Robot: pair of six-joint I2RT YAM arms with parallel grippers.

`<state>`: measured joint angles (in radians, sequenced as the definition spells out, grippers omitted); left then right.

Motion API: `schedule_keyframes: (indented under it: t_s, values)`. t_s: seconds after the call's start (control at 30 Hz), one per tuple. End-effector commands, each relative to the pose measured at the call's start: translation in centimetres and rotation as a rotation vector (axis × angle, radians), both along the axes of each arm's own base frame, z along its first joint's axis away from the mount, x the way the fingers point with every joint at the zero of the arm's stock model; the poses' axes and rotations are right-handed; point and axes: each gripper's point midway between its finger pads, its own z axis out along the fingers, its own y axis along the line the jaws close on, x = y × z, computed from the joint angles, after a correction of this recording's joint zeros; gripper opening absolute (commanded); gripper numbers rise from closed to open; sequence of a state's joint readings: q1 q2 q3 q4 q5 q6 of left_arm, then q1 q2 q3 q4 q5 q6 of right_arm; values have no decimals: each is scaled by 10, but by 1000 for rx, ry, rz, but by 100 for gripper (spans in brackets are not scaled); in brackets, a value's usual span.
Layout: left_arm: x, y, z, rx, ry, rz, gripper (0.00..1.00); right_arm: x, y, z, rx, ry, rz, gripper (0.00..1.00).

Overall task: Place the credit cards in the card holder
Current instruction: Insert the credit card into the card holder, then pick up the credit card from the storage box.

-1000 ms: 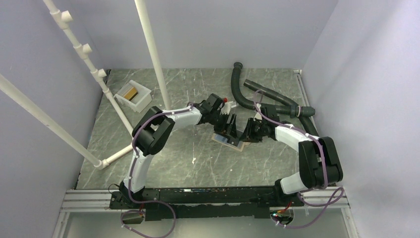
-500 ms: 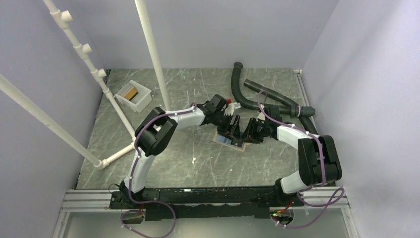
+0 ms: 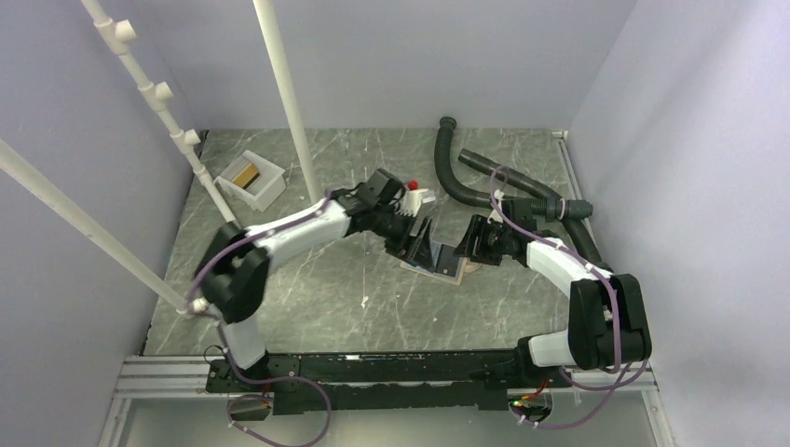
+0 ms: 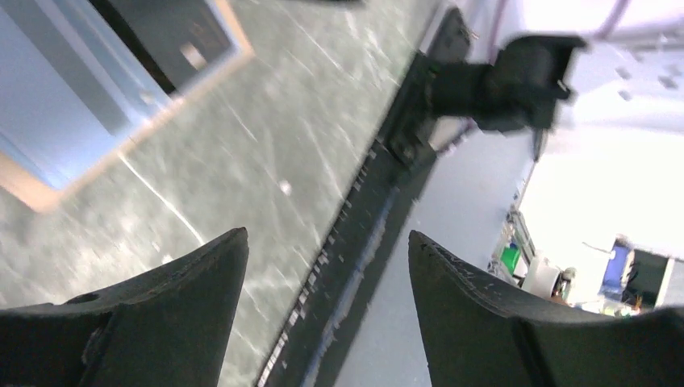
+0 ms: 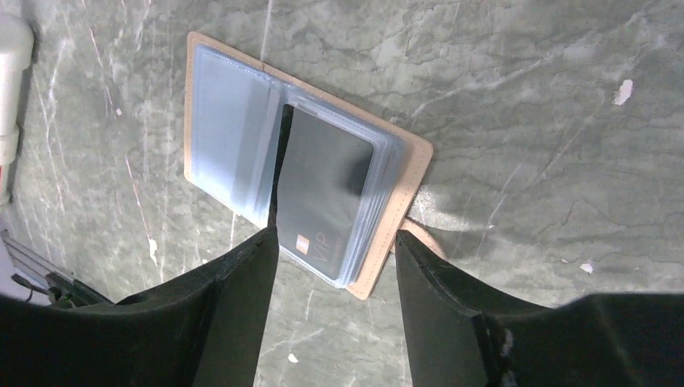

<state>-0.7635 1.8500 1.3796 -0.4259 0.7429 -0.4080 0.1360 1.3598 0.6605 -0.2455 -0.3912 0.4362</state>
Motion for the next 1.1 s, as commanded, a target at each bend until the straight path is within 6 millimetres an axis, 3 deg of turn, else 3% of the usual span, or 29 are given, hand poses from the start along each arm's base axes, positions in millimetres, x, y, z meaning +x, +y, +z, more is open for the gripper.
schedule_keyframes:
  t_s: [0.0,0.1,0.2,0.27,0.4,0.47,0.53,0.63,0.73,0.83,1.0,1.07]
  values:
    - [-61,52,48,-33,-30,-86,78,12,4,15,-1,-76,39,59]
    - [-78,95,58,4,-60,6,78,10,9,13,9,-78,61,61]
    - [-72,137,65,37,-104,191,78,9,15,13,20,-79,84,61]
    - [-55,169,66,83,-150,357,78,9,18,14,23,-85,96,61]
    - [-17,255,57,349,-241,776,81,8,22,13,26,-86,109,61]
    - [-4,309,51,582,-284,995,82,6,23,13,27,-86,114,61]
    - [2,360,56,818,-342,1199,91,6,22,13,25,-88,115,61]
    - [27,405,71,1045,-534,1291,99,5,21,12,17,-87,112,61]
    - [69,434,85,1087,-703,1343,100,4,22,12,24,-87,118,60]
    - [110,439,89,1002,-790,1327,99,3,24,13,29,-88,125,60]
    - [179,442,67,1012,-796,1022,98,0,29,13,40,-84,144,60]
    - [201,445,67,1003,-795,905,96,-1,30,13,40,-85,150,60]
